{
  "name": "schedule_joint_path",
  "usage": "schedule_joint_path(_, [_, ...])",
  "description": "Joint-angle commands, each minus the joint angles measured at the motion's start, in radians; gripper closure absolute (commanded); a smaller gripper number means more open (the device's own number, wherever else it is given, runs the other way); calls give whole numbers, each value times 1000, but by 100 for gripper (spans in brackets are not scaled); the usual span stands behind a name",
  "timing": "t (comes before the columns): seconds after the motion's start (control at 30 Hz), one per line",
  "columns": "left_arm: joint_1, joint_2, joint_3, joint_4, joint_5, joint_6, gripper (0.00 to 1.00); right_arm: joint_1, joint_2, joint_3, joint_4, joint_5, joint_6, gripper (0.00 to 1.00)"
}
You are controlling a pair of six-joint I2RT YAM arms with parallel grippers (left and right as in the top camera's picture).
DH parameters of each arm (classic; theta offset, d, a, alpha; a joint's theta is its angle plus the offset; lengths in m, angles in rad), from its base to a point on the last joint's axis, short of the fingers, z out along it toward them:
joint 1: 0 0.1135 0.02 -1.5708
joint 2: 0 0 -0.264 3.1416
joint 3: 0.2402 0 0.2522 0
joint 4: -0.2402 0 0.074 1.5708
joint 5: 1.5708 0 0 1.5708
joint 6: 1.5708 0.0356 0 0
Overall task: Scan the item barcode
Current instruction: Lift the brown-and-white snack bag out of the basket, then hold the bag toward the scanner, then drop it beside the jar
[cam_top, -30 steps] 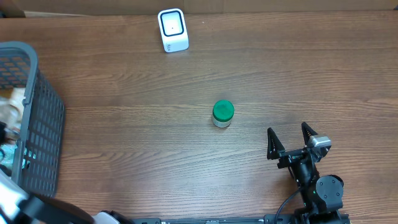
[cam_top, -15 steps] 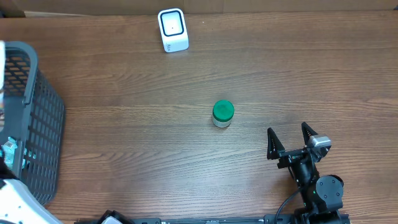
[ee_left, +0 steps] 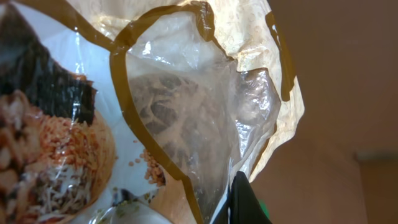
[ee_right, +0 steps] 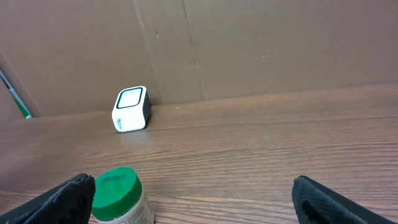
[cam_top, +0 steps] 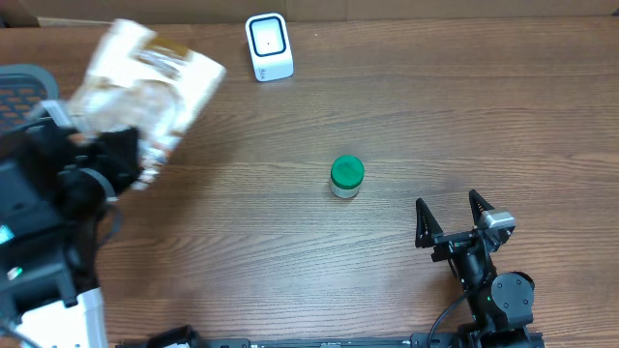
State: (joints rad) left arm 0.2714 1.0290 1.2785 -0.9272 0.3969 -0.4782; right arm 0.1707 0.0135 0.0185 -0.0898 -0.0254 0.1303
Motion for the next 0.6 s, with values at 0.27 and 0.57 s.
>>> schedule_joint_path(0.27, [-384, 96, -303, 107, -206, -291, 96, -1, -11, -10, 6, 5, -1, 0])
schedule_joint_path(0.57, [-497, 219, -414, 301, -225, -442, 96, -1, -11, -10, 6, 5, -1, 0])
